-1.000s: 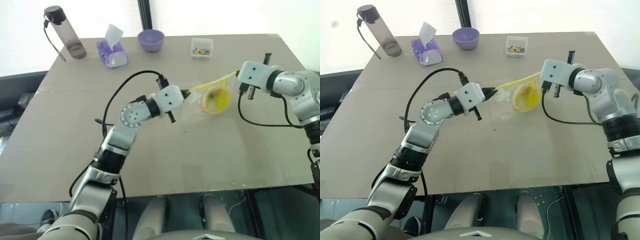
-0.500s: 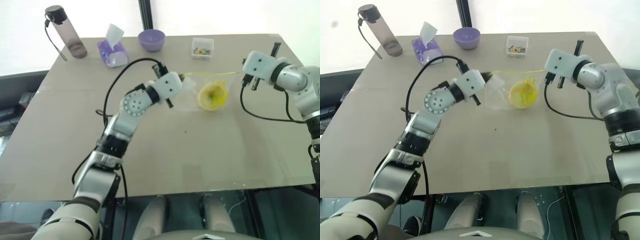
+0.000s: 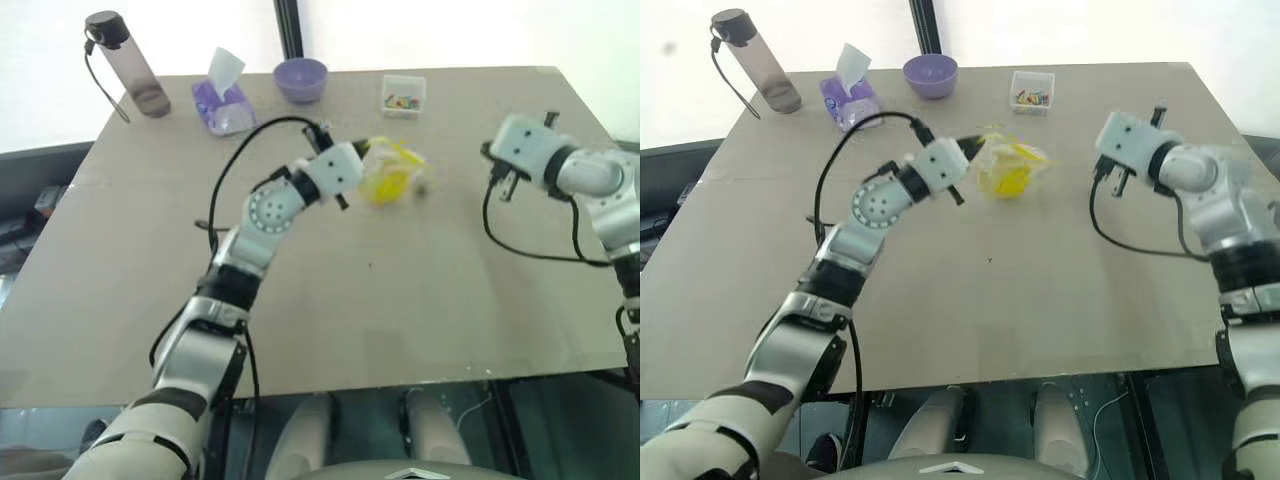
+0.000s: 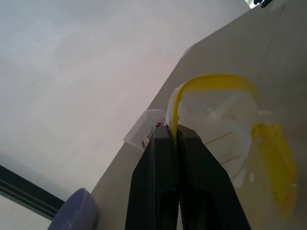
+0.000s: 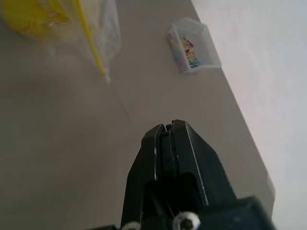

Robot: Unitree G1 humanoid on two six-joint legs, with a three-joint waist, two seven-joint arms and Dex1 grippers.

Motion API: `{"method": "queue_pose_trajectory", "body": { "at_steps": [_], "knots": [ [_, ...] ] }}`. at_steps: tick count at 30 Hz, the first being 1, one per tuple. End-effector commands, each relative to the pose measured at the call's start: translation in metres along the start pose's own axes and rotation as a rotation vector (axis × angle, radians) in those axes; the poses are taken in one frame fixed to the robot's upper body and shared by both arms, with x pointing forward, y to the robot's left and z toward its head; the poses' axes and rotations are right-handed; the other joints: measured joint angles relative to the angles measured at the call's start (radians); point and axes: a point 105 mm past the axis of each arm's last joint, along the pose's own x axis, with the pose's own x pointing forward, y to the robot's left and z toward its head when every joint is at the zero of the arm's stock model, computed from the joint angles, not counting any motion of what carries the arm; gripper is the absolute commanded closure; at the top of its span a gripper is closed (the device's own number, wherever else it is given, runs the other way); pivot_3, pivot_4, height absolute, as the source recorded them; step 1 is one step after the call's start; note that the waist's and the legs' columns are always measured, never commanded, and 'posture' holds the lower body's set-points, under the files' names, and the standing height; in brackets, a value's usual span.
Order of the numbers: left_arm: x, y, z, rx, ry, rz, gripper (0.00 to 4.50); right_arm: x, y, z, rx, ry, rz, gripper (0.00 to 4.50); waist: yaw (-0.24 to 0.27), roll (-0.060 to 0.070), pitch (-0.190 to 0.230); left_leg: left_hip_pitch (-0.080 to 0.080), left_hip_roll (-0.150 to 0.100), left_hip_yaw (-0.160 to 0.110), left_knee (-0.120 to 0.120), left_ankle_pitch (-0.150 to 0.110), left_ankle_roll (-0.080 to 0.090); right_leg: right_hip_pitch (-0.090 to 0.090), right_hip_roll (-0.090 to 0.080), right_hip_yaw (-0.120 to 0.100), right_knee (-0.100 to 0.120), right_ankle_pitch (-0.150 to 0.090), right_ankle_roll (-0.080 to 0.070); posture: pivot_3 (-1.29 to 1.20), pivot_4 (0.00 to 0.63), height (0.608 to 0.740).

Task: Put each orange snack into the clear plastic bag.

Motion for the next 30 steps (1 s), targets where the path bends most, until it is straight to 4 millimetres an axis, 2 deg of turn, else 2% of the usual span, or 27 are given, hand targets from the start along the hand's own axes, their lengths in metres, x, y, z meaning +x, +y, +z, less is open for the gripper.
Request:
{"method": "queue_pose_trajectory", "body": {
  "at_steps": [1, 3, 8, 11, 16, 21, 23, 25, 30],
  "knots": [
    [-0.013, 0.001, 0.026, -0.062, -0.094, -0.015, 4.5, -0.015, -0.012, 0.012, -0.002, -0.034, -0.041, 4.39, 0.0, 0.0, 0.0, 0.0, 0.0, 0.0, 0.0, 0.0, 0.0, 0.0, 0.0, 0.0, 0.0, 0.0, 0.0, 0.0, 0.15, 0.74],
    [-0.022, -0.008, 0.029, -0.117, -0.094, -0.052, 4.5, -0.018, -0.009, 0.009, 0.01, -0.023, -0.033, 4.39, 0.001, 0.0, 0.0, 0.001, 0.0, -0.001, 0.0, 0.0, 0.0, 0.0, 0.0, 0.001, 0.001, 0.0, 0.0, 0.0, 0.15, 0.74],
    [-0.066, -0.066, 0.027, -0.285, -0.013, -0.312, 4.5, -0.023, -0.003, 0.003, 0.034, 0.003, -0.024, 4.39, 0.0, 0.001, -0.001, 0.002, 0.001, -0.002, 0.001, 0.0, 0.0, 0.0, 0.0, 0.003, 0.003, 0.0, 0.0, 0.0, 0.15, 0.74],
    [-0.088, -0.09, 0.019, -0.315, 0.059, -0.416, 4.5, -0.023, 0.001, 0.003, 0.046, 0.006, -0.01, 4.39, 0.001, 0.001, -0.001, 0.003, 0.001, -0.002, 0.001, 0.0, 0.001, 0.0, 0.0, 0.003, 0.005, 0.0, 0.0, 0.0, 0.15, 0.74],
    [-0.109, -0.108, 0.003, -0.323, 0.149, -0.503, 4.5, -0.025, 0.007, 0.001, 0.057, 0.013, 0.019, 4.39, 0.006, 0.001, -0.001, 0.004, 0.001, -0.001, 0.003, -0.002, 0.003, 0.0, 0.001, 0.002, 0.01, 0.0, 0.0, 0.0, 0.15, 0.74],
    [-0.114, -0.1, -0.02, -0.286, 0.197, -0.448, 4.5, -0.026, 0.016, 0.002, 0.099, 0.005, 0.05, 4.39, 0.006, 0.001, -0.001, 0.007, 0.001, -0.001, 0.003, -0.002, 0.003, 0.004, 0.0, 0.002, 0.01, 0.0, 0.0, 0.0, 0.15, 0.74],
    [-0.114, -0.098, -0.028, -0.266, 0.206, -0.445, 4.0, -0.027, 0.022, 0.005, 0.142, -0.015, 0.073, 4.5, 0.006, 0.001, -0.001, 0.007, 0.001, -0.001, 0.003, -0.002, 0.003, 0.004, 0.0, 0.002, 0.01, 0.0, 0.0, 0.0, 0.15, 0.74],
    [-0.111, -0.089, -0.036, -0.256, 0.207, -0.398, 3.28, -0.03, 0.029, 0.009, 0.205, -0.05, 0.098, 4.5, 0.007, 0.001, -0.001, 0.007, 0.001, -0.001, 0.003, -0.002, 0.003, 0.004, 0.001, 0.002, 0.01, 0.0, 0.0, 0.0, 0.15, 0.74],
    [-0.111, -0.065, -0.054, -0.219, 0.224, -0.277, 1.07, -0.045, 0.046, 0.008, 0.415, -0.117, 0.134, 4.5, 0.01, 0.001, -0.001, 0.007, 0.001, -0.005, 0.003, -0.002, 0.003, 0.004, 0.0, 0.002, 0.01, 0.0, 0.0, 0.0, 0.15, 0.74]
  ]
}}
